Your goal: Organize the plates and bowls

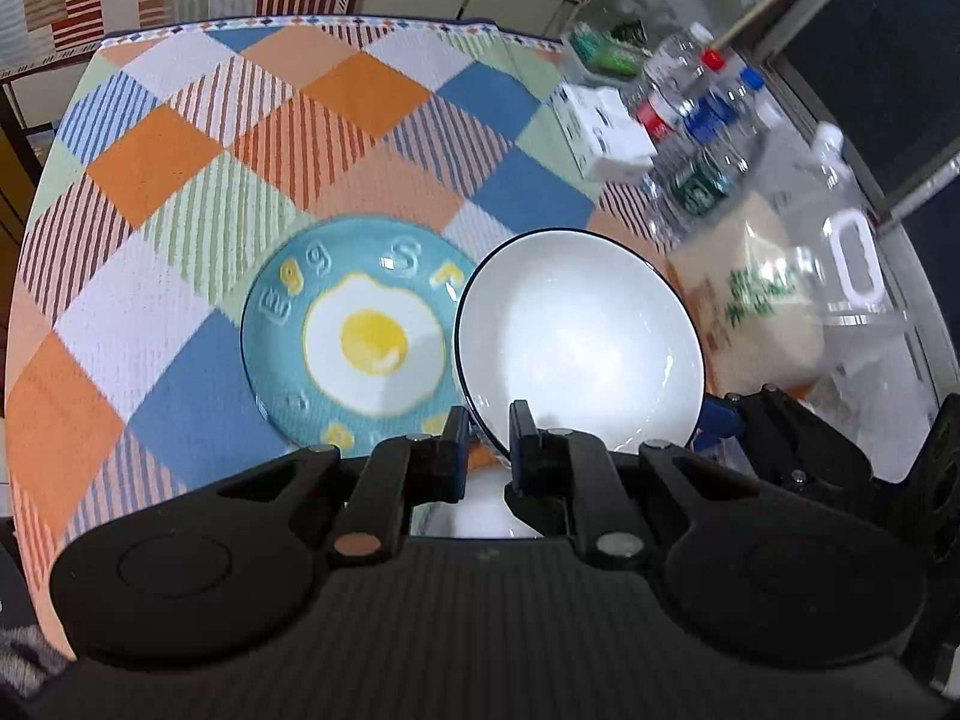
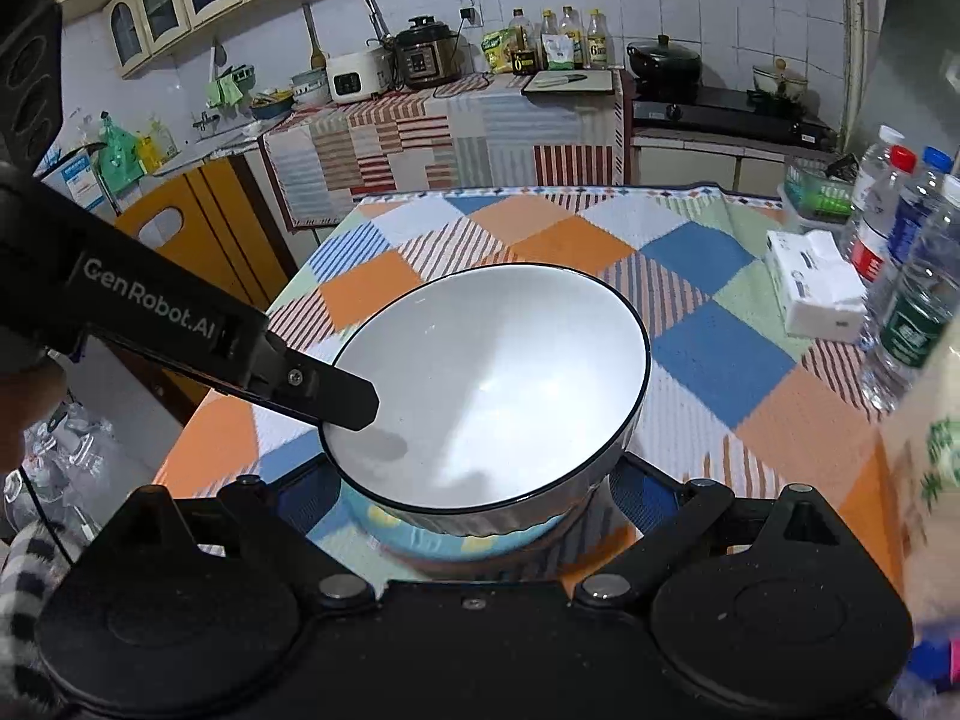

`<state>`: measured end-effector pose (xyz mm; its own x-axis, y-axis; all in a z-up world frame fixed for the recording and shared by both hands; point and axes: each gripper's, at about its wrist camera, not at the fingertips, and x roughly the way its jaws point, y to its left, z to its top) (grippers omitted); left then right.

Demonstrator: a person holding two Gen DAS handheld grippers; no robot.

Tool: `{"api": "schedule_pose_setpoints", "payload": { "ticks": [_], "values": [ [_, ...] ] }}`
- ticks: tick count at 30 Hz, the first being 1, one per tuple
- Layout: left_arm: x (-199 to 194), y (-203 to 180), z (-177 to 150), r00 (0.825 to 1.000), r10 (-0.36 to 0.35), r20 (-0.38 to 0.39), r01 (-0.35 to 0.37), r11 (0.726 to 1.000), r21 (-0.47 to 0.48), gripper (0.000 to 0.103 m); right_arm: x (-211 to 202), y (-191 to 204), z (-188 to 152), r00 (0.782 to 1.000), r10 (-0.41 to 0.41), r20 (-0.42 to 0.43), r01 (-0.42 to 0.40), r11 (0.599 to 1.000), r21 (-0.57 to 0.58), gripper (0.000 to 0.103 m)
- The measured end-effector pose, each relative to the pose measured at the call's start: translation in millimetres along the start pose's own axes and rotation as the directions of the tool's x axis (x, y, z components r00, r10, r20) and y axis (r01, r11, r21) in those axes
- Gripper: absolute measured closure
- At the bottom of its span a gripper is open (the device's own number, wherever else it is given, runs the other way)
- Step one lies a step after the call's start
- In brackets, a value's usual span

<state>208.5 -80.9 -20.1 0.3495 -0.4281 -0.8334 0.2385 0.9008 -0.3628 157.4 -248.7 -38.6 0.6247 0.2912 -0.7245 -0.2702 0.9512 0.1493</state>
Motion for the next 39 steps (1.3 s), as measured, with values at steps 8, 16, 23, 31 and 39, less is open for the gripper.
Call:
{"api": "schedule_pose_setpoints", "payload": {
  "ticks": [8,16,23,31,39],
  "values": [
    [-0.5,5.2,-45.1,0.998,-0.030,-0.058,0.028,0.999,-0.023,0.091,-17.0,15.5,-38.7,0.998,0.003,-0.058,-0.002,1.000,0.010,0.005],
    [15.1,15.4,-71.8,0.992,-0.030,-0.121,0.024,0.999,-0.047,0.091,-9.3,19.5,-66.1,0.990,0.037,-0.133,-0.036,0.999,0.005,0.006],
    [34.3,16.3,-83.6,0.983,-0.024,-0.181,0.016,0.999,-0.044,0.091,-0.5,17.4,-83.3,0.980,0.033,-0.195,-0.034,0.999,-0.004,0.006],
    [49.5,9.1,-87.7,0.980,0.027,-0.197,-0.031,0.999,-0.017,0.091,7.0,21.1,-90.9,0.974,-0.028,-0.224,0.015,0.998,-0.060,0.007],
    [54.0,4.3,-92.2,0.980,0.039,-0.195,-0.040,0.999,-0.003,0.086,8.7,27.1,-91.9,0.972,-0.083,-0.221,0.056,0.990,-0.127,0.008]
  ]
}}
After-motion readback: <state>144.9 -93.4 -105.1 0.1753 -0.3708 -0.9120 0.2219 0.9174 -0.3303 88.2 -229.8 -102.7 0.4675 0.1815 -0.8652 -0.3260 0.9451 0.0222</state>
